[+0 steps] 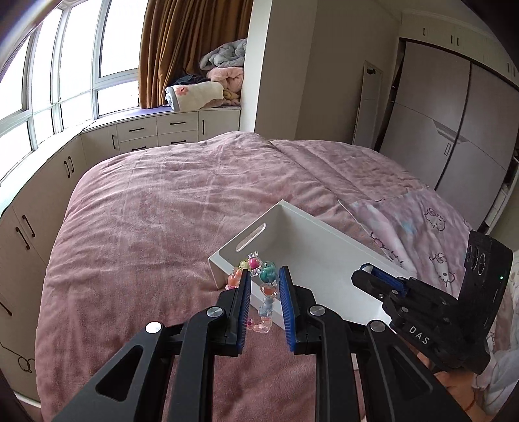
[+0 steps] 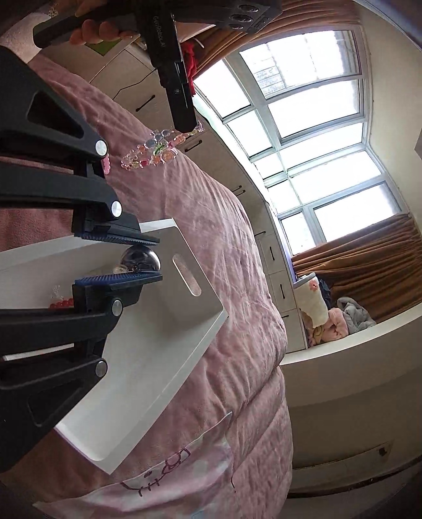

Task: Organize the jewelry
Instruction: 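Carry crystal bracelet over white box with left tool while right tool carries charm there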

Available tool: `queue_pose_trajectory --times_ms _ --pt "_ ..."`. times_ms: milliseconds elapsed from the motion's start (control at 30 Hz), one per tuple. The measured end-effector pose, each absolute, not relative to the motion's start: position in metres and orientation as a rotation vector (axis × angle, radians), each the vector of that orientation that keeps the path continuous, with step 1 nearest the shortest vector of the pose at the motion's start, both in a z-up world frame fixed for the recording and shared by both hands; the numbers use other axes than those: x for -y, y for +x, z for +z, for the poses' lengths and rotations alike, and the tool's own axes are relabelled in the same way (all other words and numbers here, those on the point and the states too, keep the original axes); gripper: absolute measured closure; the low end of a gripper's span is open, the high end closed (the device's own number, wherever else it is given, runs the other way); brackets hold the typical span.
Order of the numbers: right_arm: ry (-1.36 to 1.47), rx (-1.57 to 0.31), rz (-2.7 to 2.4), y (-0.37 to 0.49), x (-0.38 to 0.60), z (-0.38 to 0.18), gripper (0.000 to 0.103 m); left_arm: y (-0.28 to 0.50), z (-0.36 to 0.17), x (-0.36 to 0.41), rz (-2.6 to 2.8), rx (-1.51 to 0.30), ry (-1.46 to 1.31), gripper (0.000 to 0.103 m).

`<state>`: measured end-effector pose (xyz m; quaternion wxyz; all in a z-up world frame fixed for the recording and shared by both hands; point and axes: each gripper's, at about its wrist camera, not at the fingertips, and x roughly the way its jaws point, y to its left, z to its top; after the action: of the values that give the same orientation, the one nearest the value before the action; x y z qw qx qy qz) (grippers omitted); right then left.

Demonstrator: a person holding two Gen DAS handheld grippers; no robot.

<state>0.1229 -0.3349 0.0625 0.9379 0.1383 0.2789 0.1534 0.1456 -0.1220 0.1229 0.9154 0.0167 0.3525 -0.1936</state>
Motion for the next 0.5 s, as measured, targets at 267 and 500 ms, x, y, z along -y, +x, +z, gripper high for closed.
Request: queue_pose_trajectory --times_ms 267,500 --pt "0.357 -0.589 0.212 0.125 0.369 0.052 0.086 0.182 0.121 0.197 -0.478 -0.762 0.096 0.08" --pt "0.378 -0.602 0.183 0.127 0.375 0.049 0.085 0.21 0.083 0.222 -0.438 -0.834 0.159 0.072"
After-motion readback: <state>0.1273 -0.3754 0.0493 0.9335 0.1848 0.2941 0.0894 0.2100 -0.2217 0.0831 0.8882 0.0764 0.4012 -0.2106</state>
